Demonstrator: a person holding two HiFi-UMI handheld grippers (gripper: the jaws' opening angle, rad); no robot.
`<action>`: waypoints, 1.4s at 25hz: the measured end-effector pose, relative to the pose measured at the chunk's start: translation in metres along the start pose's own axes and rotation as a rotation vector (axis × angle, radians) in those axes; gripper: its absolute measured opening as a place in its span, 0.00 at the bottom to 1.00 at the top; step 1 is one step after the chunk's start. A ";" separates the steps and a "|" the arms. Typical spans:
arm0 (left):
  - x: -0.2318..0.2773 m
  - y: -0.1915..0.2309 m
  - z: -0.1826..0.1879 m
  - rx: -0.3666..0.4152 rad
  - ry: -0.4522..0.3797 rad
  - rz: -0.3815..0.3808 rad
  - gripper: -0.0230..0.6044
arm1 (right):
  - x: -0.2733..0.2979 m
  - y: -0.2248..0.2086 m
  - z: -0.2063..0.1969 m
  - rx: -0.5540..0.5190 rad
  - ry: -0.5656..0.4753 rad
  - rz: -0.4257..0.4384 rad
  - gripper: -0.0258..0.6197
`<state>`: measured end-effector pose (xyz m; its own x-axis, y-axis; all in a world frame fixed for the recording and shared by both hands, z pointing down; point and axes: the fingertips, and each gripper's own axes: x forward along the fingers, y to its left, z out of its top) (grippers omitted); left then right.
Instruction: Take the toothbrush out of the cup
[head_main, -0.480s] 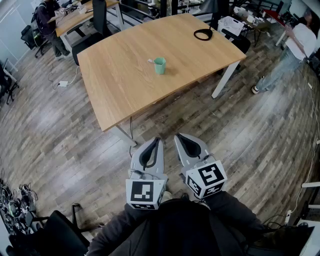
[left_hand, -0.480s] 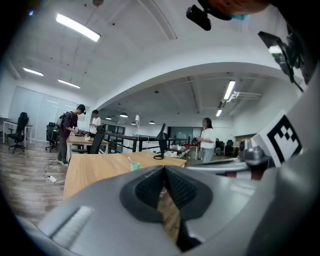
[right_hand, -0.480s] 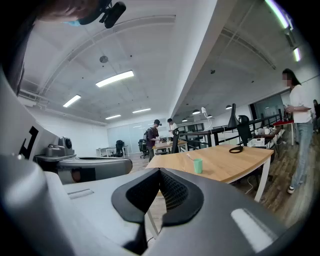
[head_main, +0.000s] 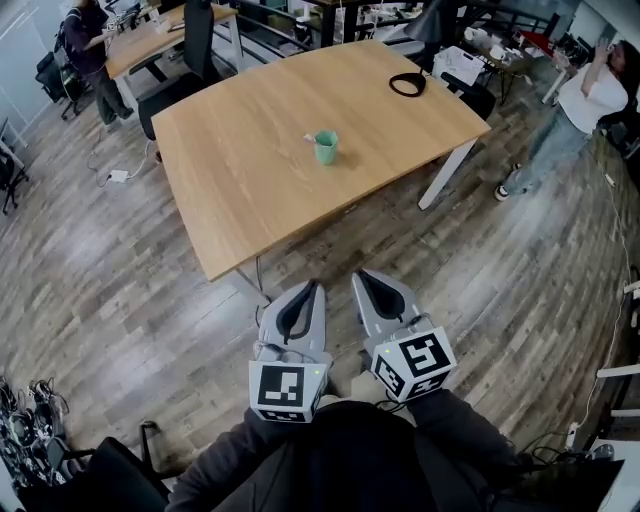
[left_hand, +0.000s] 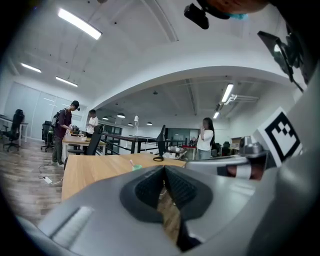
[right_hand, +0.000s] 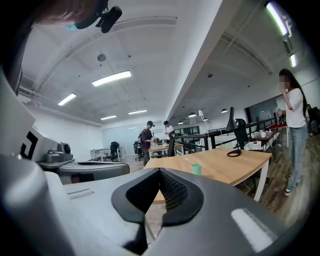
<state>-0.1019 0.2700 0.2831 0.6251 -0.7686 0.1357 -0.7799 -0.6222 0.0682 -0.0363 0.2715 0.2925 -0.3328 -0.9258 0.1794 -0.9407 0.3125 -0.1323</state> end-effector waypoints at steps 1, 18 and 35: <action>0.003 0.001 -0.001 -0.001 0.005 -0.002 0.05 | 0.001 -0.001 -0.001 0.004 0.003 0.000 0.04; 0.088 0.009 0.009 0.053 0.071 0.005 0.05 | 0.057 -0.069 0.014 0.063 -0.017 0.013 0.04; 0.176 -0.007 0.027 0.102 0.096 0.088 0.05 | 0.100 -0.147 0.038 0.100 -0.058 0.123 0.04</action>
<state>0.0144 0.1352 0.2797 0.5451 -0.8058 0.2313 -0.8209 -0.5690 -0.0477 0.0714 0.1247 0.2925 -0.4382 -0.8933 0.0994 -0.8805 0.4045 -0.2471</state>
